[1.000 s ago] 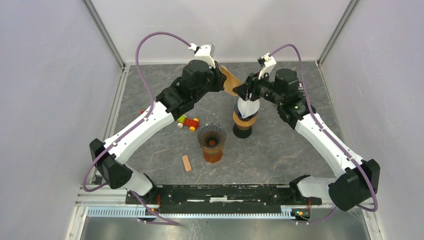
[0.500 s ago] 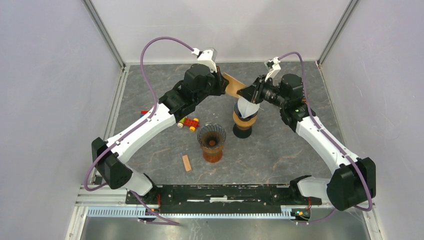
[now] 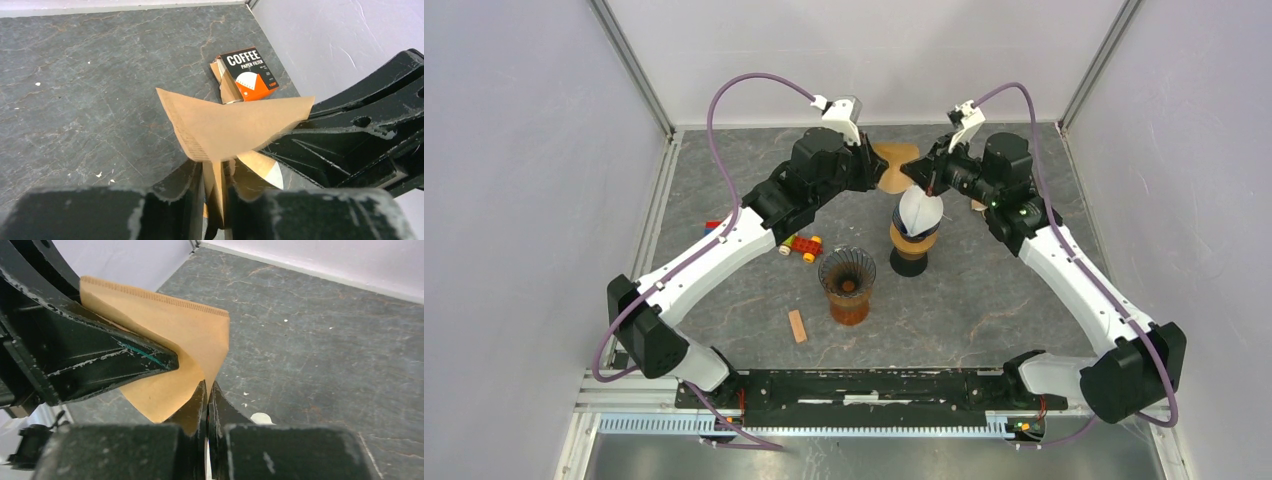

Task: Place the coffee filter in the dripper
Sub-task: Pick up the coffee filter from the coffee filter holder.

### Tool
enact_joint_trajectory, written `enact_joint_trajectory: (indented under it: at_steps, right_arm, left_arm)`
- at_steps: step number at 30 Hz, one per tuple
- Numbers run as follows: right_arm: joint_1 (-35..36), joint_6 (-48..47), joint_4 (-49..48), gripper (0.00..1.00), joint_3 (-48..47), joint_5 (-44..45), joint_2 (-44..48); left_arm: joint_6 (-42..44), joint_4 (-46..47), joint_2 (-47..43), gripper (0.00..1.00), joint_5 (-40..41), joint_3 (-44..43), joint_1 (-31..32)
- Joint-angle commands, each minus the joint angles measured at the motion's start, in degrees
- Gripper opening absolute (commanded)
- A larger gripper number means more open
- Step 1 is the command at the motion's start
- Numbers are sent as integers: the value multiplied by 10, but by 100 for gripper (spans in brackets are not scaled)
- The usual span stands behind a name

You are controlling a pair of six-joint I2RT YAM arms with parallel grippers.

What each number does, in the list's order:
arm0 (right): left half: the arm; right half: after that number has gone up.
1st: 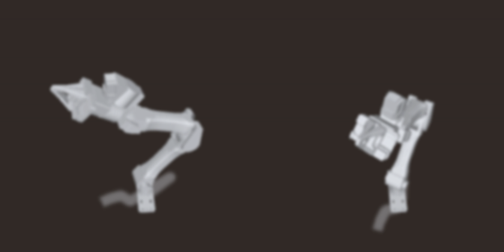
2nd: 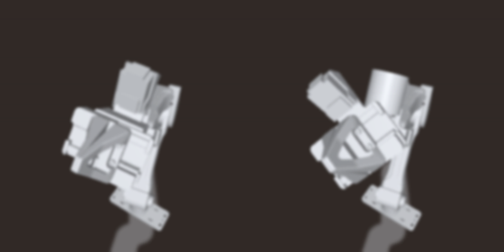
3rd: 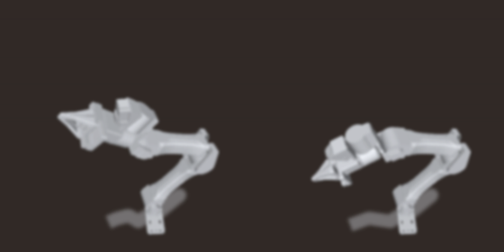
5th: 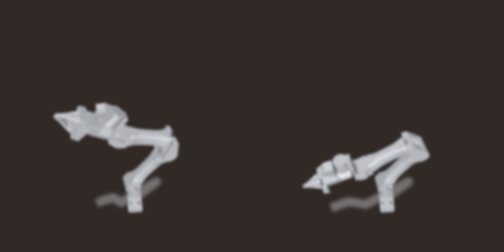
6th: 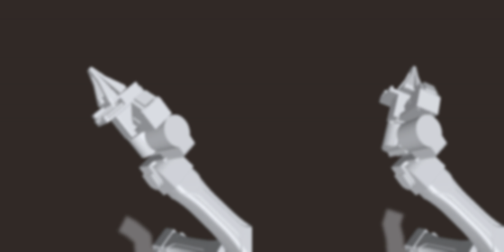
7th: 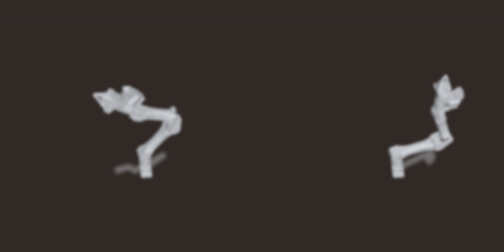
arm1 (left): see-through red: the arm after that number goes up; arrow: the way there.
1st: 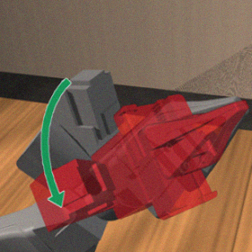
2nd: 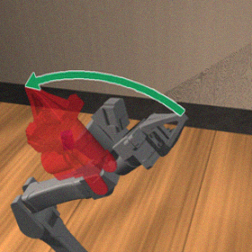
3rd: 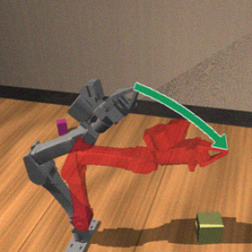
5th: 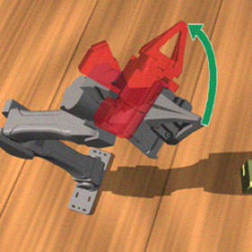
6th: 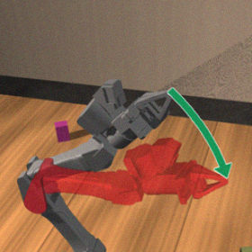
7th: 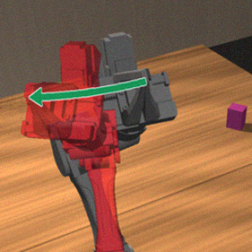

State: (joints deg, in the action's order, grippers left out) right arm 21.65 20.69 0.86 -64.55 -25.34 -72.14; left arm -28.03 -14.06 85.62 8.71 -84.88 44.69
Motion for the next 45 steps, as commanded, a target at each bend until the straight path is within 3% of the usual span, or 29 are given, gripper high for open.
enact_joint_trajectory:
  at_steps: [1, 12, 19, 31, 45]
  right_arm:
    - [27, -97, 54, 0, -47, 72, 15]
    - [60, -173, 85, 0, -64, 132, 13]
    - [70, -188, 89, 0, -70, 139, 10]
    - [91, -229, 96, 0, -66, 167, 11]
    - [109, -271, 108, 0, -69, 202, 12]
  left_arm:
    - [64, 34, -23, 29, -28, -10, -2]
    - [201, 9, -64, 65, 19, 4, -2]
    - [257, -2, -71, 73, 36, 12, -2]
    - [278, -40, -29, 75, 41, -45, 0]
    - [330, -47, -42, 77, 30, -45, 0]
